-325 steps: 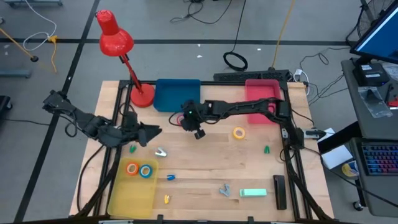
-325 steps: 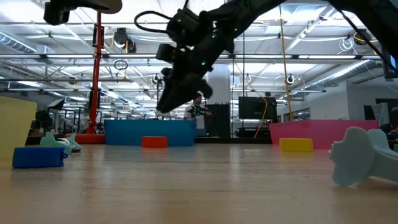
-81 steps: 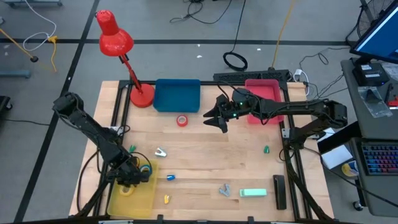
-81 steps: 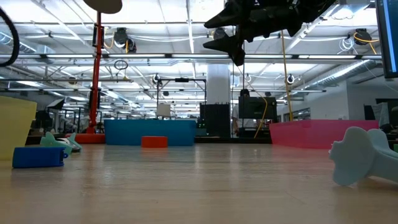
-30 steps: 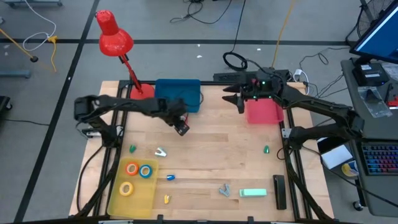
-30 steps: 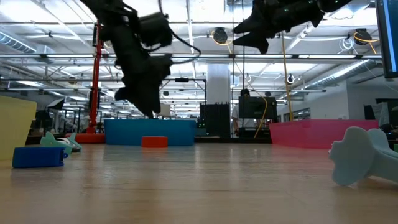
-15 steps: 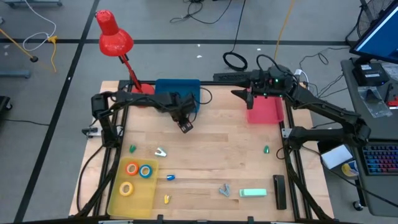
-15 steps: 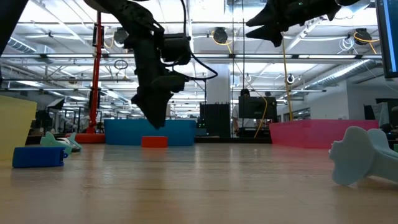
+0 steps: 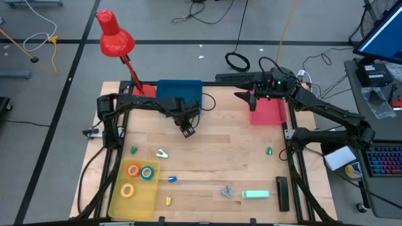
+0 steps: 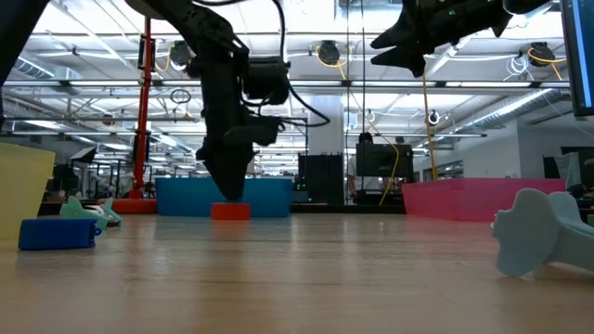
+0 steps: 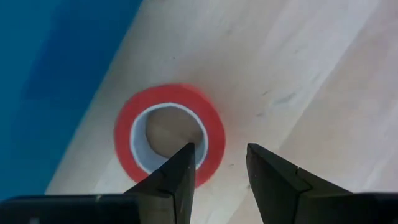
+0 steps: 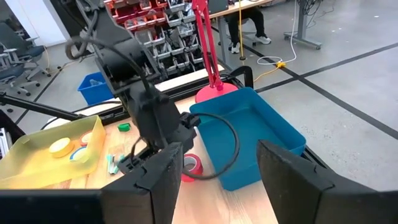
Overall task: Pick and place Stapler, Stapler remover, tape
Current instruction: Put the orange tape into the yellow bin
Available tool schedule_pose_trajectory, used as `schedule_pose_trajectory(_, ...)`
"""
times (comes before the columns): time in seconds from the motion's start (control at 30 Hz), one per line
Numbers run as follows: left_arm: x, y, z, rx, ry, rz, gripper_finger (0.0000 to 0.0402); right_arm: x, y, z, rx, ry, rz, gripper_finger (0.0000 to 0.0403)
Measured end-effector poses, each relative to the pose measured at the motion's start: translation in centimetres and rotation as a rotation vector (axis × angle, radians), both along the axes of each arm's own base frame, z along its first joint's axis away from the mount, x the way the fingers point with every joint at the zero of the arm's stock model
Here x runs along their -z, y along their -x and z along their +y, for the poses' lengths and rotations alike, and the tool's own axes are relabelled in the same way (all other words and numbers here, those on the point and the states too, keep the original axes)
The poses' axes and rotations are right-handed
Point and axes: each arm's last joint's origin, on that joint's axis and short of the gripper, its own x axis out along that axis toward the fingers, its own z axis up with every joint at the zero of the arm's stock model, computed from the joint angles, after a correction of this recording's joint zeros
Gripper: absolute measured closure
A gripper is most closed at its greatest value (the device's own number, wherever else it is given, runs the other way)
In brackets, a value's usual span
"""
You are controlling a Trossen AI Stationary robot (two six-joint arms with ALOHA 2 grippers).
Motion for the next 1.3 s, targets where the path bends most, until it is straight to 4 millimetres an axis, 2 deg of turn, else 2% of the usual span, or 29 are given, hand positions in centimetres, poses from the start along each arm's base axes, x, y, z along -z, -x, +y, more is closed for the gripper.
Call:
schedule_pose_trajectory(0.07,0.9,-0.2,0.0,0.000,0.004,0.027,0.0257,0.0,0.0,0.0,0.000,0.000,0.000,0.0205)
schedule_pose_trajectory(0.23,1.6,-0.4,-0.3,-0.018,0.027,0.054,0.0269,0.0,0.0,0.0,0.000,-0.001,0.000,0.0205)
schedule_pose_trajectory(0.3,1.4,-0.3,-0.6,-0.026,0.025,0.059,0.0296,0.0,0.0,0.0,0.000,-0.001,0.000,0.0204)
schedule_pose_trajectory(0.4,0.9,0.0,-1.2,-0.017,0.045,0.061,0.0362,0.0,0.0,0.0,0.000,-0.001,0.000,0.0205)
schedule_pose_trajectory(0.43,0.5,0.1,-1.6,-0.012,0.070,0.058,0.0373,0.0,0.0,0.0,0.000,-0.001,0.000,0.0204)
schedule_pose_trajectory(0.53,-0.9,0.4,-2.4,-0.042,0.108,0.025,0.0374,0.0,0.0,0.0,0.000,0.000,0.000,0.0204)
schedule_pose_trajectory(0.73,-6.4,2.5,-4.3,-0.115,0.124,-0.080,0.0373,0.0,0.0,0.0,0.000,0.000,0.000,0.0206)
schedule_pose_trajectory(0.87,-10.8,5.1,-6.7,-0.174,0.174,-0.179,0.0373,0.0,0.0,0.0,0.000,0.000,0.000,0.0206)
schedule_pose_trajectory(1.0,-13.6,7.3,-10.1,-0.277,0.235,-0.259,0.0373,0.0,0.0,0.0,-0.002,0.006,0.001,0.0206)
schedule_pose_trajectory(1.13,-14.4,8.5,-14.3,-0.347,0.330,-0.251,0.0373,0.0,0.0,0.0,-0.002,0.006,0.002,0.0206)
schedule_pose_trajectory(1.3,-13.4,9.3,-19.7,-0.442,0.431,-0.120,0.0373,0.0,0.0,0.0,-0.005,0.006,0.002,0.0206)
